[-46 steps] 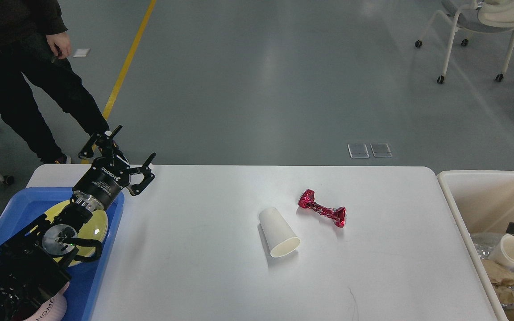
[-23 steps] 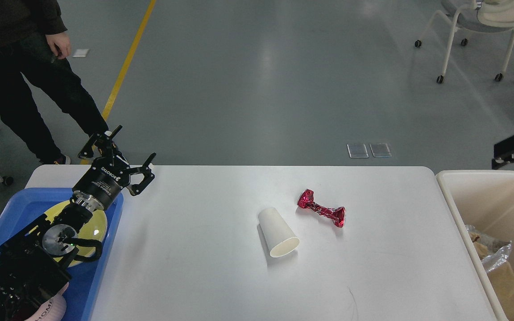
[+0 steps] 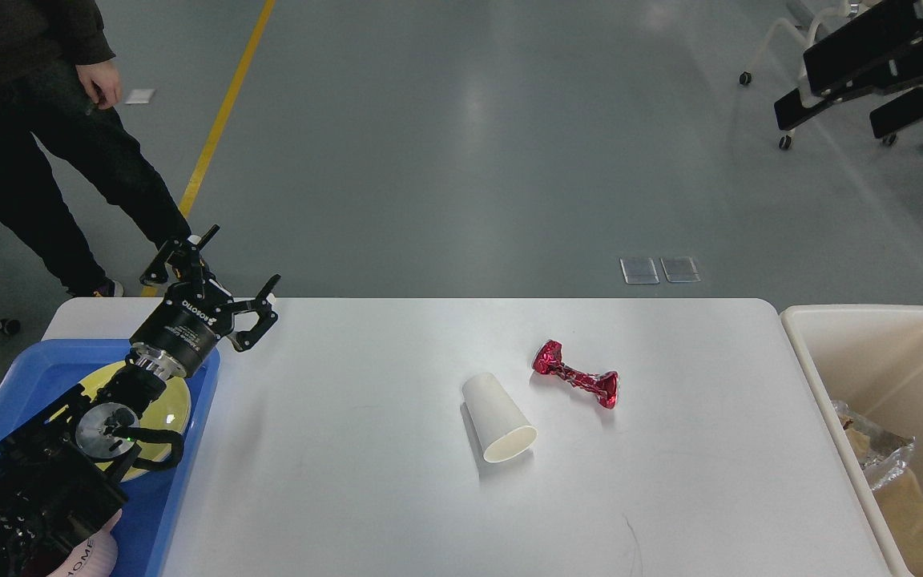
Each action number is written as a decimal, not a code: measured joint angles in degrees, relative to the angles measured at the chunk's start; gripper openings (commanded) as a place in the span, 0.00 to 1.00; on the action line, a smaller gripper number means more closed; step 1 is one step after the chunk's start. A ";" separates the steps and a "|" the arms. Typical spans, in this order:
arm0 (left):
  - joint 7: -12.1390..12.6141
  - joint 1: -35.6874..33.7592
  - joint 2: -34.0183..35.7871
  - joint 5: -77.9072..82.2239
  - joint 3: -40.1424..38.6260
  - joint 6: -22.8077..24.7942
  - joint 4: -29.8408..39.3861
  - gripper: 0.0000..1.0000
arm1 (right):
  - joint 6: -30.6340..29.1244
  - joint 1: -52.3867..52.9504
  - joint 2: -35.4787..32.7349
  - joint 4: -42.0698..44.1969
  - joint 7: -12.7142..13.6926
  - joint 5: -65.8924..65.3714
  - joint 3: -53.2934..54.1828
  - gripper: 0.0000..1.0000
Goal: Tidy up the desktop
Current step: 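Reach the right gripper down to the red dumbbell toy, then grasp the red dumbbell toy with the right gripper, then lift the red dumbbell toy and drop it into the white bin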
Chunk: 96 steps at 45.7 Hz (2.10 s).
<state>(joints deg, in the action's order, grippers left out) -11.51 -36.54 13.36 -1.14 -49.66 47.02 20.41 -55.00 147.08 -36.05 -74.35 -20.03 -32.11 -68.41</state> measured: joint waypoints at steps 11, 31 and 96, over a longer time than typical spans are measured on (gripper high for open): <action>0.01 0.00 -0.01 -0.03 0.08 0.00 0.01 1.00 | 25.51 -29.18 12.00 6.84 0.91 12.89 0.97 1.00; 0.09 -0.02 -0.02 0.01 0.18 0.01 -0.01 1.00 | 55.70 -78.61 38.45 45.16 3.03 14.02 0.49 1.00; 0.06 -0.03 0.00 0.01 0.18 0.01 -0.01 1.00 | 59.28 -94.18 44.16 62.39 7.39 11.71 -0.13 0.00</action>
<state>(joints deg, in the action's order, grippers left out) -11.46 -36.57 13.35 -1.13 -49.48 47.03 20.40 4.28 52.90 8.11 -11.96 -12.64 -20.41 -68.54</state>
